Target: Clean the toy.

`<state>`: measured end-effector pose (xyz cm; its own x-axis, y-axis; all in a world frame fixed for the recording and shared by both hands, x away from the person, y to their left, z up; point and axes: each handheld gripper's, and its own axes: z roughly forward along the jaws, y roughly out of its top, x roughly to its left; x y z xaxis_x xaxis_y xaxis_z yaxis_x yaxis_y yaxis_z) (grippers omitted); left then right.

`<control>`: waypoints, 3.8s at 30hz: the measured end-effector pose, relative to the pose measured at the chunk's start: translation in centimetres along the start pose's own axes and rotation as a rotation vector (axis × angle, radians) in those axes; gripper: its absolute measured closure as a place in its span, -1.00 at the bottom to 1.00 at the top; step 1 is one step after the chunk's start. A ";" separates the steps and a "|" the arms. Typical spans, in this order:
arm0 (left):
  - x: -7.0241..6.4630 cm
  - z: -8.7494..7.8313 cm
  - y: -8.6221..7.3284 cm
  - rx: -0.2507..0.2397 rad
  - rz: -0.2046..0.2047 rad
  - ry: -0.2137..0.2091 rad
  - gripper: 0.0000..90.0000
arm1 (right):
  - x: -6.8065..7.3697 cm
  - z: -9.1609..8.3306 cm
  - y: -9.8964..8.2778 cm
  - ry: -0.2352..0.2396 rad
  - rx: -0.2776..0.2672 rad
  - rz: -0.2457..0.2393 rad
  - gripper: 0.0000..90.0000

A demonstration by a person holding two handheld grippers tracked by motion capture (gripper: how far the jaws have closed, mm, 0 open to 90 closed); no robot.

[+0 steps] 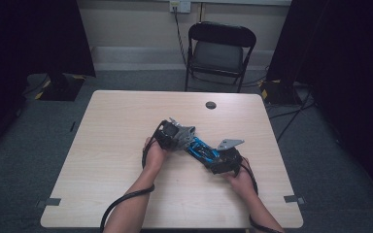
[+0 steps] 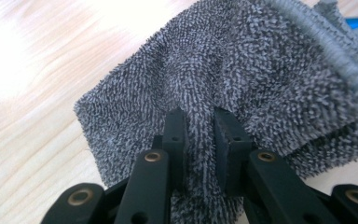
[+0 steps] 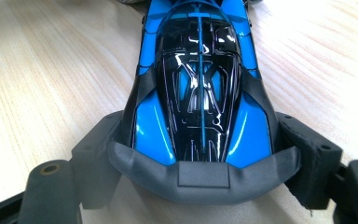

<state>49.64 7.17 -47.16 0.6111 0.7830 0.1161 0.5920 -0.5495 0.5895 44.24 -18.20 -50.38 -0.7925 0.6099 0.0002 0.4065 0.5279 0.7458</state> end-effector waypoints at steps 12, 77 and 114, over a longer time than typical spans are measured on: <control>1.9 -3.0 -2.6 -0.031 -0.010 0.031 0.70 | 0.0 0.0 0.0 -0.002 0.002 0.000 -0.47; -9.2 -5.9 -5.4 -0.124 0.274 -0.248 0.01 | 0.2 1.9 5.7 -0.032 0.065 0.057 -0.09; -5.4 -2.7 -3.2 -0.075 0.180 -0.131 0.77 | 0.7 2.1 5.6 -0.059 0.042 0.052 -0.07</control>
<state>43.03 5.48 -47.46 0.7693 0.6270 0.1228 0.4297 -0.6500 0.6268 46.97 -13.58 -47.63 -0.7419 0.6705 -0.0020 0.4662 0.5180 0.7172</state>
